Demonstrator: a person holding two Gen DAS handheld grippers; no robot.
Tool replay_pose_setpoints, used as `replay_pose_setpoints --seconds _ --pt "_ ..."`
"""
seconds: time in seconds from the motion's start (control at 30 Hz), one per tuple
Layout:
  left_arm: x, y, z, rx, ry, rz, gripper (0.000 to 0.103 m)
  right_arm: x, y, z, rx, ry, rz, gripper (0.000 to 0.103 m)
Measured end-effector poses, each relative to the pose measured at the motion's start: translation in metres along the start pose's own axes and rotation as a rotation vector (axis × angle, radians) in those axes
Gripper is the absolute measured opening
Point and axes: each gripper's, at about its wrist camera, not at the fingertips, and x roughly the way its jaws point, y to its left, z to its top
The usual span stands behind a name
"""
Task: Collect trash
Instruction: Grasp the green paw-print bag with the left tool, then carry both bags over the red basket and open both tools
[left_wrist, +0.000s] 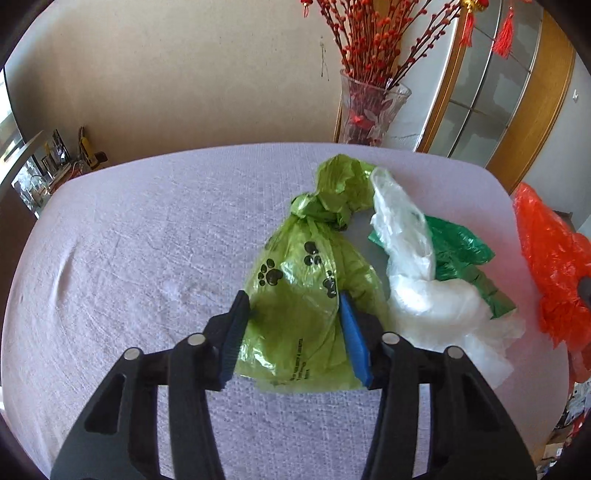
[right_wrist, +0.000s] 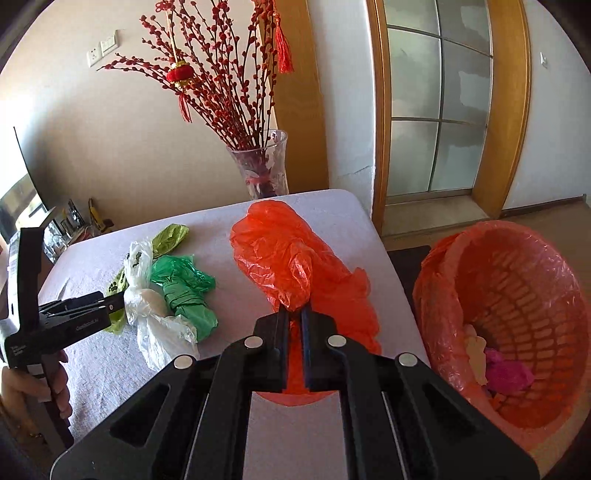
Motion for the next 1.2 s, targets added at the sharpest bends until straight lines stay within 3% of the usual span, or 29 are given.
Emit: replay_pose_setpoints --seconds 0.1,0.13,0.2,0.37,0.5,0.73,1.2 --pt "0.001 0.001 -0.002 0.008 -0.019 0.019 0.026 0.0 -0.001 -0.001 0.007 0.001 0.006 0.006" --pt "0.0 0.004 -0.002 0.0 -0.017 0.014 0.011 -0.001 -0.002 -0.001 0.008 0.0 0.006 0.006" --pt "-0.001 0.013 -0.003 -0.034 -0.012 -0.016 0.006 -0.002 -0.003 -0.001 0.013 -0.002 0.009 0.006" --pt "-0.015 0.031 -0.012 -0.075 -0.05 -0.014 0.004 -0.01 -0.01 -0.004 0.026 -0.014 0.013 0.006" --pt "-0.049 0.031 -0.014 -0.056 -0.134 -0.009 0.004 -0.019 -0.017 -0.006 0.041 -0.029 0.02 0.006" --pt "-0.101 0.009 -0.01 -0.006 -0.235 -0.058 0.004 -0.037 -0.03 -0.007 0.066 -0.06 0.017 0.006" --pt "-0.163 -0.041 -0.021 0.089 -0.352 -0.195 0.004 -0.068 -0.056 -0.01 0.113 -0.119 -0.001 0.006"
